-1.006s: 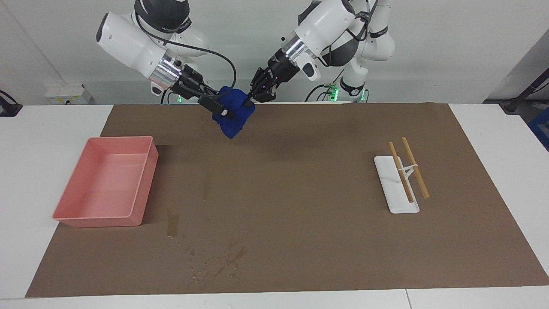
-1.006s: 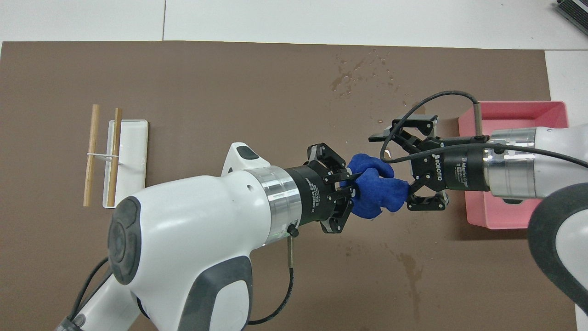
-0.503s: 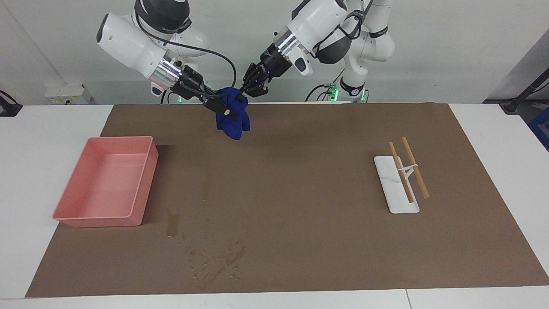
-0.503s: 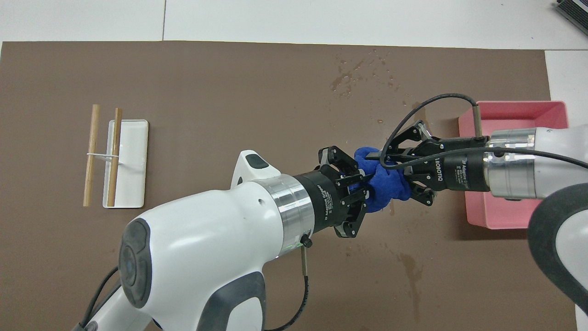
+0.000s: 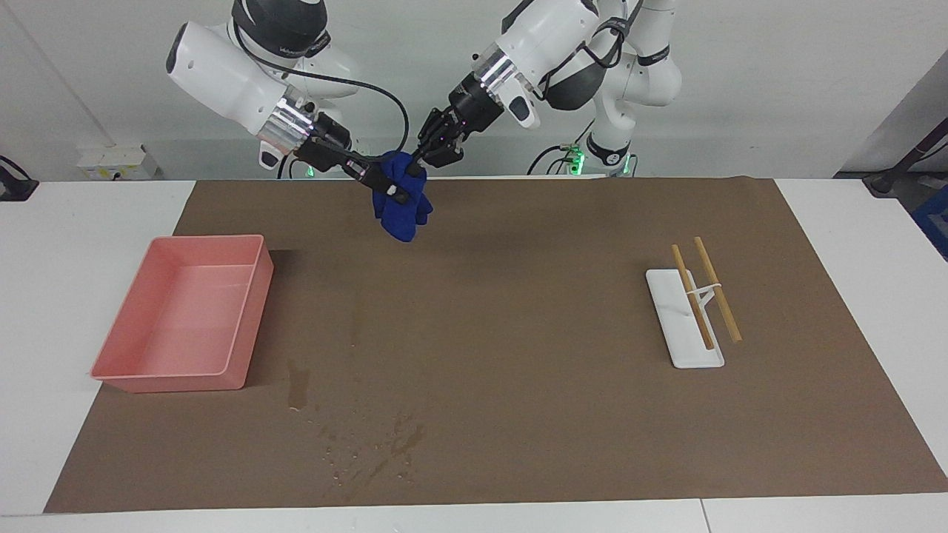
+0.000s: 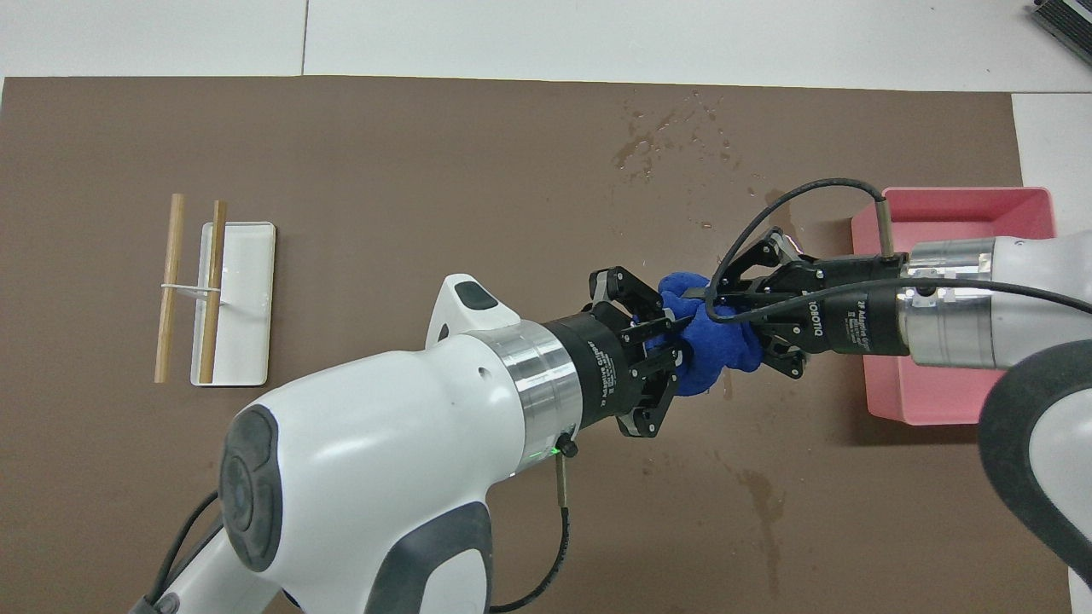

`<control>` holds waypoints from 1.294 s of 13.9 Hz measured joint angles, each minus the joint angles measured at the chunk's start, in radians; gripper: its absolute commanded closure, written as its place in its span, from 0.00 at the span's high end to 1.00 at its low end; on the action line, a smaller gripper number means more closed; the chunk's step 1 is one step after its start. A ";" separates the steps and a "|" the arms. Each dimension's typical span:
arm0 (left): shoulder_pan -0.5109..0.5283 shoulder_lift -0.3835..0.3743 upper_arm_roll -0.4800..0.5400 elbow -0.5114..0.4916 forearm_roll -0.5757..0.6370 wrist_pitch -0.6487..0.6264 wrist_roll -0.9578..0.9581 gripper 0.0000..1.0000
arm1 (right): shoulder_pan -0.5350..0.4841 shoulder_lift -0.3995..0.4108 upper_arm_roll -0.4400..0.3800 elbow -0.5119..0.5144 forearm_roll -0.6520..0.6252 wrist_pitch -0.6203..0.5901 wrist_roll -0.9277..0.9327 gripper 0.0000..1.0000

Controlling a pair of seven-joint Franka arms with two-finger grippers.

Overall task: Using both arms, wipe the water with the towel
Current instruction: 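Grasp the towel with the right gripper from the left gripper, then lower the towel onto the water with the right gripper while the left gripper retracts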

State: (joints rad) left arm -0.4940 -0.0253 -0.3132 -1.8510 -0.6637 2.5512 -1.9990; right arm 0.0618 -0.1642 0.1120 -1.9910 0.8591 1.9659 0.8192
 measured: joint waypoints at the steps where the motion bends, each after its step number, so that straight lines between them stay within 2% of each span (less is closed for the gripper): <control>1: 0.001 0.000 0.002 0.000 0.036 0.000 0.000 1.00 | 0.001 0.000 0.001 0.000 -0.035 -0.015 -0.029 0.00; 4: 0.024 0.004 0.015 0.000 0.199 0.001 0.019 1.00 | 0.002 0.000 0.001 0.005 -0.161 -0.091 -0.159 0.00; 8: 0.145 0.011 0.023 0.001 0.247 -0.048 0.240 1.00 | 0.002 -0.001 0.001 0.014 -0.395 -0.168 -0.405 0.00; 11: 0.260 0.011 0.027 0.001 0.249 -0.135 0.511 1.00 | 0.002 -0.001 0.001 0.013 -0.545 -0.189 -0.608 0.00; 14: 0.385 0.011 0.030 0.000 0.253 -0.228 0.848 1.00 | -0.003 0.004 -0.001 -0.016 -0.625 -0.173 -0.772 0.00; 16: 0.481 0.009 0.033 0.000 0.262 -0.303 1.106 1.00 | -0.003 0.020 -0.002 -0.097 -0.658 -0.067 -0.835 0.00; 18: 0.565 0.005 0.034 0.002 0.353 -0.379 1.354 1.00 | -0.002 0.058 -0.001 -0.184 -0.662 0.025 -0.852 0.00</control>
State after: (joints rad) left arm 0.0707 -0.0207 -0.2792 -1.8489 -0.3112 2.1722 -0.6448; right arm 0.0594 -0.1064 0.1106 -2.1753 0.1970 1.9905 -0.0325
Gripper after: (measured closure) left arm 0.000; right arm 0.846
